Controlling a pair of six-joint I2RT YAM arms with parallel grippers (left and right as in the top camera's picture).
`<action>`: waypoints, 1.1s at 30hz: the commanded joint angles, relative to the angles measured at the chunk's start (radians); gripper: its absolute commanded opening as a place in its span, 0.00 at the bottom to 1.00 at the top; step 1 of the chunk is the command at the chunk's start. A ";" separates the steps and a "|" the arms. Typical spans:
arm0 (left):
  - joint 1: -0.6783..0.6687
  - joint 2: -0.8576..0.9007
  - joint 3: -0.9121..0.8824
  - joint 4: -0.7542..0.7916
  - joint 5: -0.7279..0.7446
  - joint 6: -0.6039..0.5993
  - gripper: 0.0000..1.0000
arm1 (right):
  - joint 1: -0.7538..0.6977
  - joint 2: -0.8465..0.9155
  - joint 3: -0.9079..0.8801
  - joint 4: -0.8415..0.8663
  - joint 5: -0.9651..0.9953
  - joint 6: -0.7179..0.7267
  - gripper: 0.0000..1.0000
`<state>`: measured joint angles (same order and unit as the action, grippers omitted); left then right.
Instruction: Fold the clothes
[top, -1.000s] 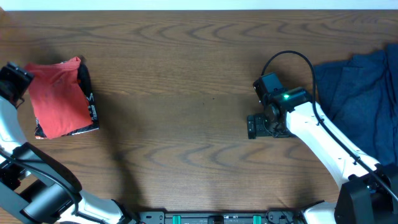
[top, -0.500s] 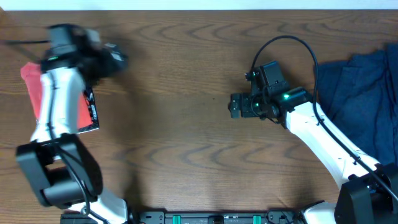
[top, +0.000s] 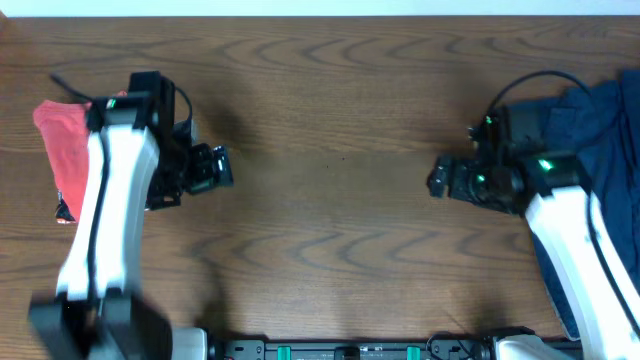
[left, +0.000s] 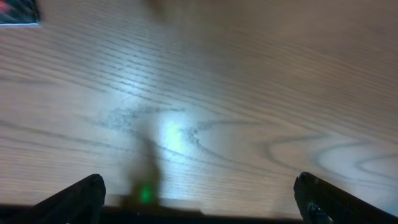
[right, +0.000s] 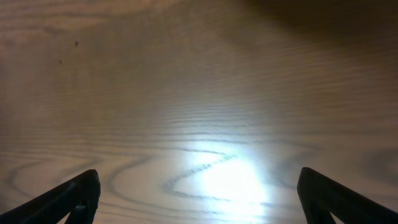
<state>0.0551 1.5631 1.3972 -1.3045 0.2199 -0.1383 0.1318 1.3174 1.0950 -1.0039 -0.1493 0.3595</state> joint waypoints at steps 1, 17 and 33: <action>-0.056 -0.202 -0.064 0.001 -0.035 0.044 0.98 | 0.000 -0.130 0.008 -0.029 0.119 0.011 0.99; -0.237 -1.040 -0.446 0.300 -0.098 0.044 0.98 | 0.098 -0.789 -0.368 0.108 0.254 0.127 0.99; -0.237 -1.086 -0.446 0.296 -0.098 0.044 0.98 | 0.098 -0.796 -0.386 -0.092 0.238 0.126 0.99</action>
<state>-0.1787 0.4767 0.9565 -1.0119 0.1303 -0.1036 0.2188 0.5262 0.7158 -1.0897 0.0929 0.4686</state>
